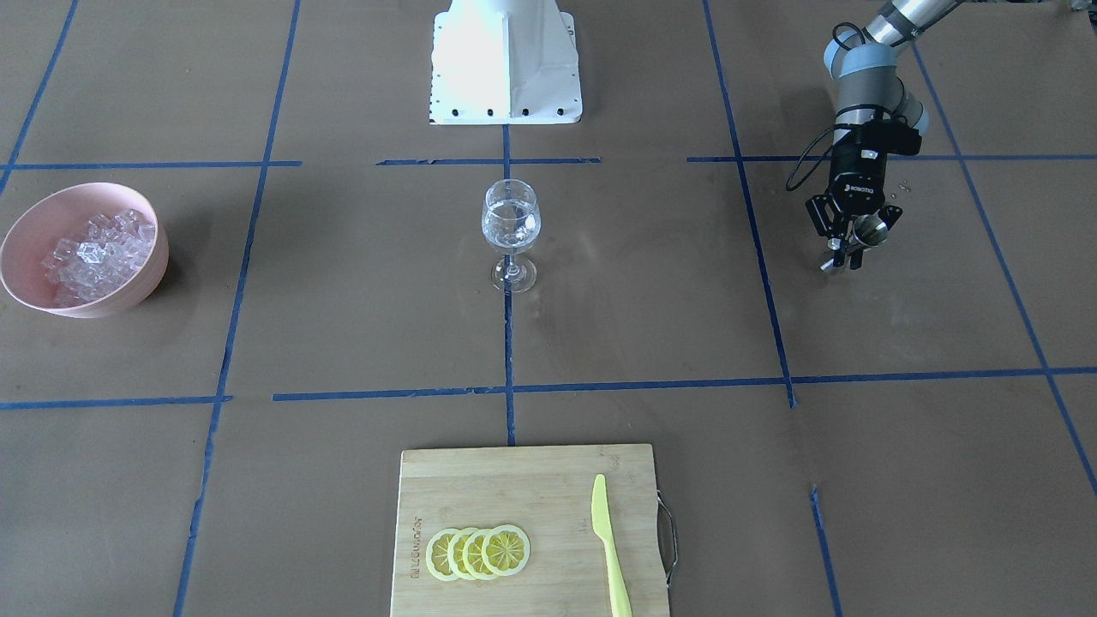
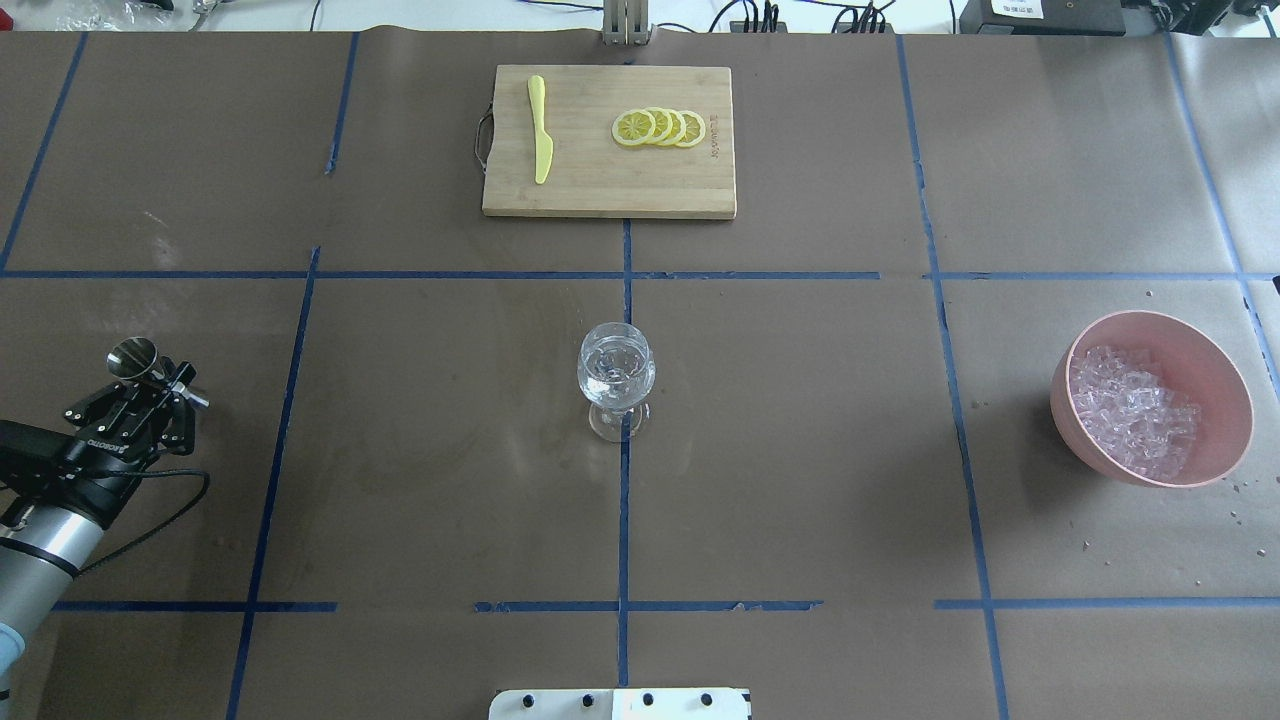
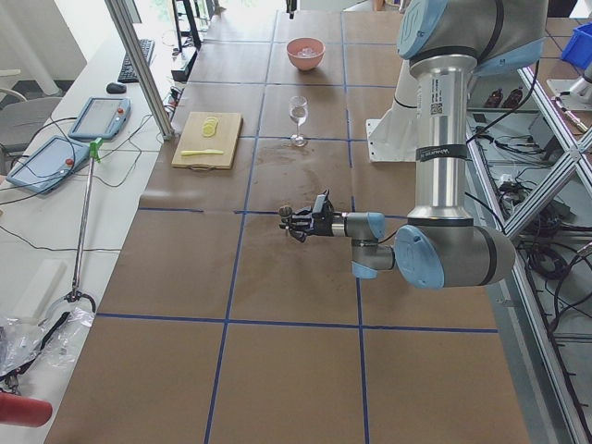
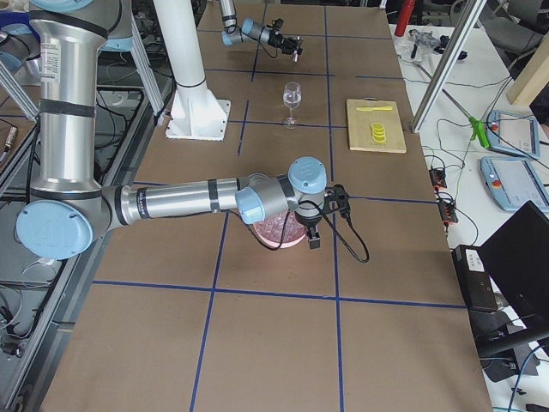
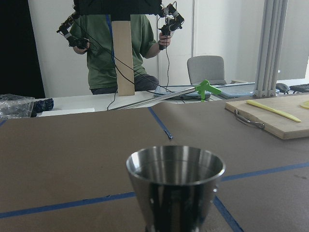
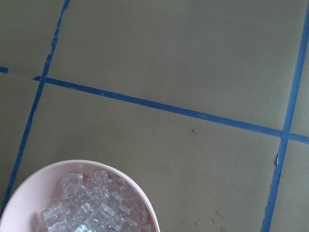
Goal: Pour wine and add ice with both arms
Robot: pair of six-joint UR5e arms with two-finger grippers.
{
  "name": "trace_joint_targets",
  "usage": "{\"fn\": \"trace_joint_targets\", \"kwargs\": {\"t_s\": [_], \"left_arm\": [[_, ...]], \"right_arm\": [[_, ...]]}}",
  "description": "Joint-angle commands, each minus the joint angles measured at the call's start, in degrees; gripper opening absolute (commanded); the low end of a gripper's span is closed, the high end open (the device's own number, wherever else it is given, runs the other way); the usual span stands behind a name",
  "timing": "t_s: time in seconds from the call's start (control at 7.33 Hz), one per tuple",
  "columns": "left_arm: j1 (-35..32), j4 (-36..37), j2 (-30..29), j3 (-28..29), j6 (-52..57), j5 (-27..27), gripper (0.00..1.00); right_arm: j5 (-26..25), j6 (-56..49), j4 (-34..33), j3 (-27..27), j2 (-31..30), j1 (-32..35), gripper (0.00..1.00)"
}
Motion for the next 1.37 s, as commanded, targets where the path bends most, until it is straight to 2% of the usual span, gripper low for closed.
{"fn": "trace_joint_targets", "kwargs": {"t_s": [0.0,1.23], "left_arm": [[0.89,-0.03,-0.56,0.22,-0.56,0.51,0.00],[2.30,0.15,-0.56,0.57,-0.82,0.33,0.00]], "right_arm": [[0.00,0.00,-0.03,0.00,-0.04,0.00,1.00],[0.00,0.00,-0.03,0.36,-0.04,0.00,1.00]]}}
